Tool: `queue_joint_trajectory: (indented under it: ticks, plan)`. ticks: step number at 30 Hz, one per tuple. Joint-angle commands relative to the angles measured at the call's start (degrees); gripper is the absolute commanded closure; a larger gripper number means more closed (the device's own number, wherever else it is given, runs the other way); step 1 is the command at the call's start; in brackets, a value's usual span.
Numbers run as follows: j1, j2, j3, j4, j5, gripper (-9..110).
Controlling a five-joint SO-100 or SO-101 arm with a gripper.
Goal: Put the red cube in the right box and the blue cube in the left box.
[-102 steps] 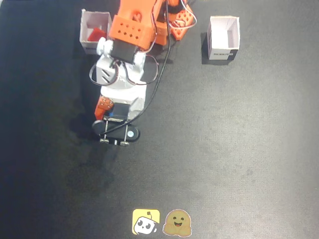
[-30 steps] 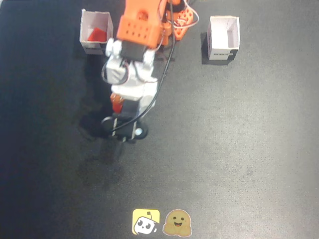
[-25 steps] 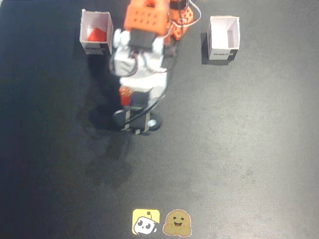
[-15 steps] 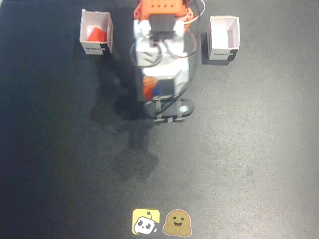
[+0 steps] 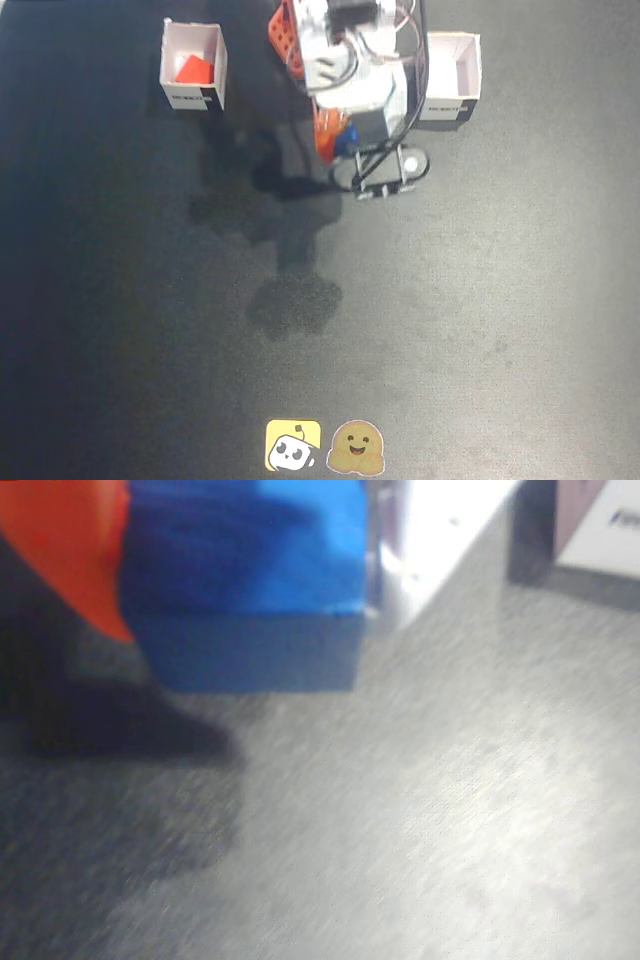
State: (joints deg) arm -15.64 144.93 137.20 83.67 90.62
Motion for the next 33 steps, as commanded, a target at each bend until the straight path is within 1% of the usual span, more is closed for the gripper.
queue_joint_trajectory:
  ticks: [1, 8, 17, 22, 27, 33]
  plan:
    - [-2.8, 4.7, -3.1, 3.1, 1.1, 89]
    - [-18.2, 8.9, -3.0, 6.5, 7.6, 89]
    - [-34.9, 7.1, -4.1, 6.6, 9.9, 89]
    - [-42.5, 1.4, -7.5, 6.9, 10.4, 89]
    - [-49.8, 1.0, -8.6, 7.2, 10.7, 90]
    - [-54.8, -2.3, -12.1, 9.9, 9.4, 90]
